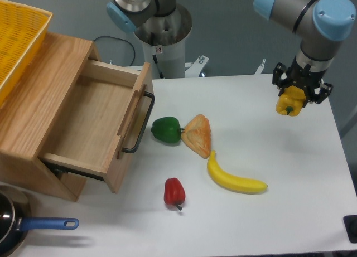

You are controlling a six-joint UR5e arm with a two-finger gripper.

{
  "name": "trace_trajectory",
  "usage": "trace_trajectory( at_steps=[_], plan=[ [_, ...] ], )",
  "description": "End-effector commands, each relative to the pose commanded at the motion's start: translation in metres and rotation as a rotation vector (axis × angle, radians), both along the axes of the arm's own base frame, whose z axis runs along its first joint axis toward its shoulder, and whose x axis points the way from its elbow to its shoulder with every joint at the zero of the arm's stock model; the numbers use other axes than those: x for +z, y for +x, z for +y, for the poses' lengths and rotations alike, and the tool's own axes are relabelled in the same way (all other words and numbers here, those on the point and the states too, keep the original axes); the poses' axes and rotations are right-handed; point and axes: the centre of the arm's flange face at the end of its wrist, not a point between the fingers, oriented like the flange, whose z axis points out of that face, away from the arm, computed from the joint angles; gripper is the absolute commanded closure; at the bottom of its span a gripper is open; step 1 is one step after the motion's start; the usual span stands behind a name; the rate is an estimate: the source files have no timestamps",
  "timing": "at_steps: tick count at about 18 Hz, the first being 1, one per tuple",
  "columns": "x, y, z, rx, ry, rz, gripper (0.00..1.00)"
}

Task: Place the yellow pepper in the top drawer
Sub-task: 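Hold the yellow pepper in the gripper above the table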

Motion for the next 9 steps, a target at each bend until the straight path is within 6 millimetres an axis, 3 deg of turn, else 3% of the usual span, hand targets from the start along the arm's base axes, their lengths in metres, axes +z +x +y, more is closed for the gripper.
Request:
trace_trajectory(
  at_steps=[2,9],
  plan=[
    [-0.008,0.003,-0.002,0.002,-0.004,-0.015,0.62],
    [0.015,0.007,-0.009,0.017,0.002,0.001,0.62]
  ],
)
